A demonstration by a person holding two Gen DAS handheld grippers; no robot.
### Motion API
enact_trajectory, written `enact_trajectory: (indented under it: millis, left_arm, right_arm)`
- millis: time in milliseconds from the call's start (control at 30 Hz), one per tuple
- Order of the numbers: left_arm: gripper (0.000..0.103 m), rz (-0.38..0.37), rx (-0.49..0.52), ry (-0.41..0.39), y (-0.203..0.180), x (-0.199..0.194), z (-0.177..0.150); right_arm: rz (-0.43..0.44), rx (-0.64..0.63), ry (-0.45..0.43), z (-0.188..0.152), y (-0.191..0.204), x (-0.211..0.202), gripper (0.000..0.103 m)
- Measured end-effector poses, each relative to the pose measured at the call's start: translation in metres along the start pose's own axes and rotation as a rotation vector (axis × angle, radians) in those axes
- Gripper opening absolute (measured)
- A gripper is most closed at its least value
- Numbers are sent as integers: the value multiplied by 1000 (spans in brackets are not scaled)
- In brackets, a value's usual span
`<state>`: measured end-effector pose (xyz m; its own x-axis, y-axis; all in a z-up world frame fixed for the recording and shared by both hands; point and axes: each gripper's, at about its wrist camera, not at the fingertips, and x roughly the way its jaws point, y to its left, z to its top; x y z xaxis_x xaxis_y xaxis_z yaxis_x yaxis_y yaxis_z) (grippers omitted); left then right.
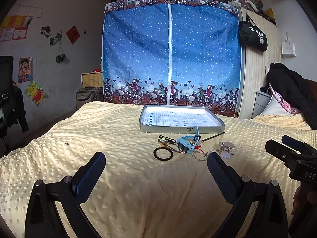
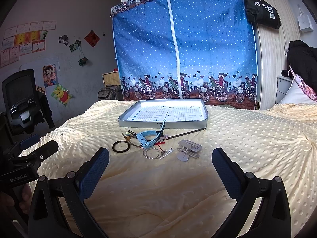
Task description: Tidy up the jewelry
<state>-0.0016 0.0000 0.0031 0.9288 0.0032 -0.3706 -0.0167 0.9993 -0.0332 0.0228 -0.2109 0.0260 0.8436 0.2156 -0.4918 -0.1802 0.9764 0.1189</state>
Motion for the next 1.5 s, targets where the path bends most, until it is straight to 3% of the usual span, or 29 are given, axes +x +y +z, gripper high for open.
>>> enact_trajectory:
  millis: [1500]
  left_arm:
    - [103,0,-9,12,0,0,-3]
  right_arm:
    - [-3,13,11,-4,-2,5,102]
